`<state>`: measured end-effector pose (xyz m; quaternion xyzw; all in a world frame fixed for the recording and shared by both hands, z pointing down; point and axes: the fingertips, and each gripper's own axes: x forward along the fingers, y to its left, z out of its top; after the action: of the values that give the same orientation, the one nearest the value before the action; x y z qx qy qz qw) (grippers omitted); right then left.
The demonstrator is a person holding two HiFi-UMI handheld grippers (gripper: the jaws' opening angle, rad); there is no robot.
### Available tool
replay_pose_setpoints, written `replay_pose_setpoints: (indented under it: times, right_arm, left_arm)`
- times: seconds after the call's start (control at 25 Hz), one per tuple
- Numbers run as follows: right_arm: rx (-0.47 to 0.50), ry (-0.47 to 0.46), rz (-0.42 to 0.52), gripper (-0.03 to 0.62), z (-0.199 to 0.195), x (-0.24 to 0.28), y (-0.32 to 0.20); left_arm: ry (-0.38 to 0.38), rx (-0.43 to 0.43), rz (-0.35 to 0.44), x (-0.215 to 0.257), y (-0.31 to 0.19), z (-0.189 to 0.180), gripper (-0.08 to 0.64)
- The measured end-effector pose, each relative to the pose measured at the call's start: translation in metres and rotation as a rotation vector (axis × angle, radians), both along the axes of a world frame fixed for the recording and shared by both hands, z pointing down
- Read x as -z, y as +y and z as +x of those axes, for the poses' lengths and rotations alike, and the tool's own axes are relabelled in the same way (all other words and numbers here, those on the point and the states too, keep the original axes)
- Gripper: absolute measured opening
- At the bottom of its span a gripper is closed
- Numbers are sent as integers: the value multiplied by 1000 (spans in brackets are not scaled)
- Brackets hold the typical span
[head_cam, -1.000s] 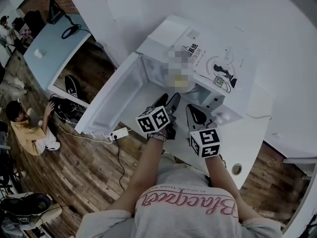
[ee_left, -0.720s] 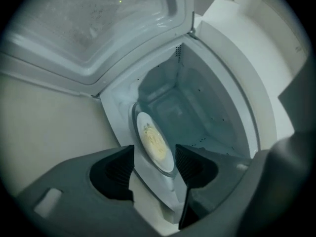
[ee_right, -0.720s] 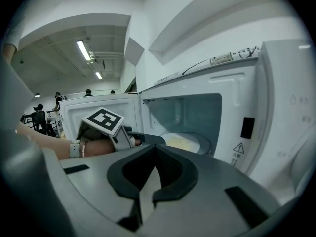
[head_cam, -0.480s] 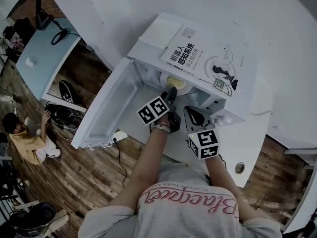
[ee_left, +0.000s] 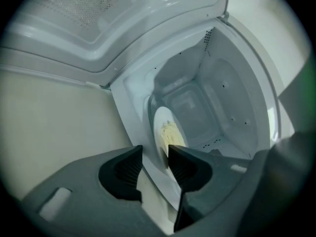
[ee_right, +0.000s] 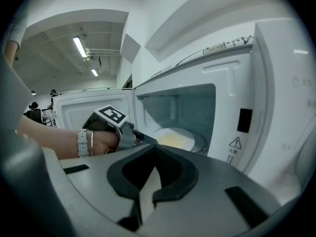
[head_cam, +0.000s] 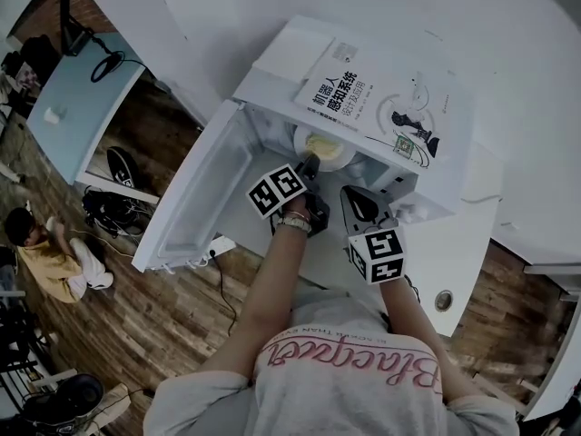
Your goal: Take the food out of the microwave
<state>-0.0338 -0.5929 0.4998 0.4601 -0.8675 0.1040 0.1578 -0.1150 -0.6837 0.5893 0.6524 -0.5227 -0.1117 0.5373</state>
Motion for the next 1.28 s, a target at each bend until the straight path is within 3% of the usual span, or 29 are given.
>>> replay_pose_setpoints:
  times: [0.16,0.4,0.72,0.92,1.28]
  right_arm:
    - [-1,9,10,9,0,2,4]
    - [1,28,17,9,1,3,12]
    - [-8,37,28,9,4,4,16]
    - [-5,42,34,9,3,5,19]
    - [3,43,45,9,0,7,24]
  left_arm:
    - [33,-12,-27,1,2,0,155]
    - [5,-38,-71,5,3,2,130]
    - [55,0,-122,5,4,-1,104]
    - [114,11,-66,18,5,1,40]
    - [232,22,50,31,18,3,18]
